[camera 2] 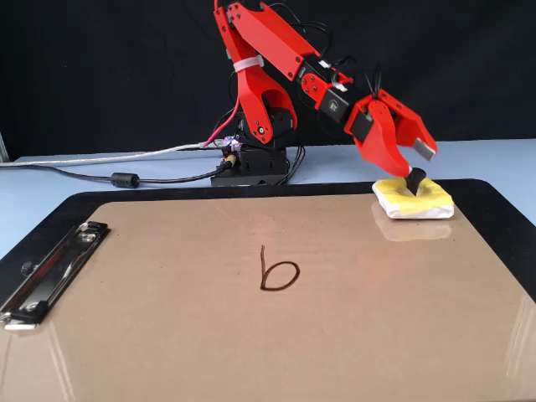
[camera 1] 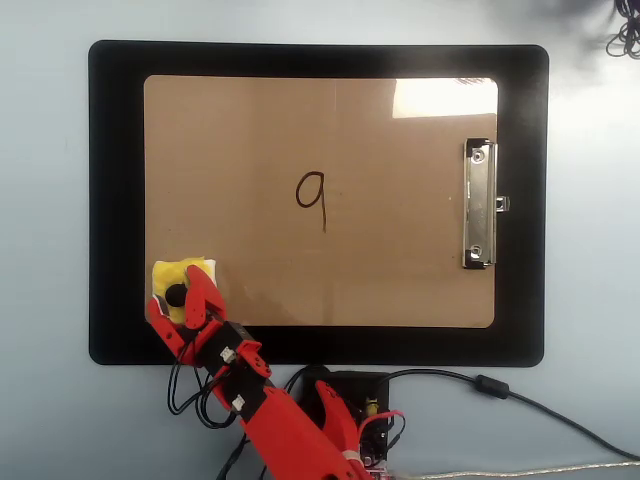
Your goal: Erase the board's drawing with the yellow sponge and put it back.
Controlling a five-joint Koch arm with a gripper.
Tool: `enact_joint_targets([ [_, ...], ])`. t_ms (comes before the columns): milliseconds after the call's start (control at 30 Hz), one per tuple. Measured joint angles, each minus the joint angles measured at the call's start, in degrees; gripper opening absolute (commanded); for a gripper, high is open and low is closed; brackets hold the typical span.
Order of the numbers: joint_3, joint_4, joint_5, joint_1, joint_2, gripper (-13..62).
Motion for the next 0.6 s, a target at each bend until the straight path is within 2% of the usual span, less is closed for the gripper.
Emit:
enact_joint_targets([
  [367, 1.85, -7.12, 0.97, 0.0, -8.7, 30.4],
  [467, 3.34, -8.26, 2.72, 0.62, -8.61, 22.7],
  [600, 3.69, -9.84, 3.6, 0.97, -8.7, 3.1],
])
